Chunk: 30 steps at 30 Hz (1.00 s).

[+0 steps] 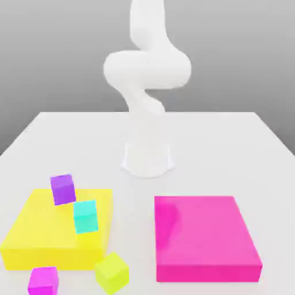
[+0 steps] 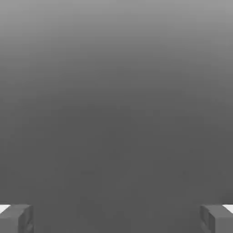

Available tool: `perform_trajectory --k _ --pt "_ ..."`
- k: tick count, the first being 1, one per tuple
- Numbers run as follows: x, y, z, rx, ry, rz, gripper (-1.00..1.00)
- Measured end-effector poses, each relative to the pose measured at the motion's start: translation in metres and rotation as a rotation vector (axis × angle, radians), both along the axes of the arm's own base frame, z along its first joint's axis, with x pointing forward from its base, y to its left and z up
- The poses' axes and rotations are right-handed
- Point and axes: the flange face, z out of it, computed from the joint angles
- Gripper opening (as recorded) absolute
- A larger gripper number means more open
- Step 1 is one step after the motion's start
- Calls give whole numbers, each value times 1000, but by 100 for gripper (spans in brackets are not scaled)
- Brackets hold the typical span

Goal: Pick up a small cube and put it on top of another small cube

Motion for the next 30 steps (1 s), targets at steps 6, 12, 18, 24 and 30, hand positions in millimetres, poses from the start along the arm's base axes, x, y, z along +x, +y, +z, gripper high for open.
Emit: perform_trajectory --k 6,12,18,24,30 --pt "67 -15 -105 -51 166 154 0" --pt "104 -26 -219 -105 321 298 0" --pt "112 -39 -334 -167 475 435 0" --pt "93 -57 -441 -241 631 573 0" --pt "82 -65 -524 -273 689 626 0"
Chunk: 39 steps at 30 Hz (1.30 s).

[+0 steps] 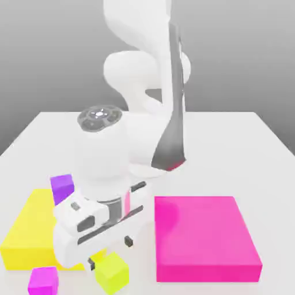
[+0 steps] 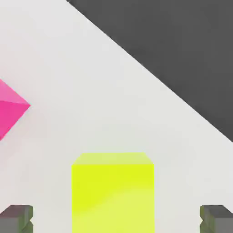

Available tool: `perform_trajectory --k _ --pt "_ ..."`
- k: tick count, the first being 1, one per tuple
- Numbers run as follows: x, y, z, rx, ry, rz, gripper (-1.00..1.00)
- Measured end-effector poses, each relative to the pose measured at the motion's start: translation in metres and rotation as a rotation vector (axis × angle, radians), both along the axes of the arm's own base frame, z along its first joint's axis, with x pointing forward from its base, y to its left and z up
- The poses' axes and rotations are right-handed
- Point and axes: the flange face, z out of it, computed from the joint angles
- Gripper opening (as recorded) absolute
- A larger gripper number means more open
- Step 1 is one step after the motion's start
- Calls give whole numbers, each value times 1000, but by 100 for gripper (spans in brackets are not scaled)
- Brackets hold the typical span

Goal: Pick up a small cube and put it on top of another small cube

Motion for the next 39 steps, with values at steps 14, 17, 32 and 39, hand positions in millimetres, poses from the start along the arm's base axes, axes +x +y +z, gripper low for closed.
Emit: perform_trajectory --k 14,17,32,39 --pt "-4 -3 51 2 3 25 -100" --pt "-14 -14 82 1 1 117 -100" --pt "-92 -62 151 9 3 554 -100" --pt "-95 -64 105 6 4 559 100"
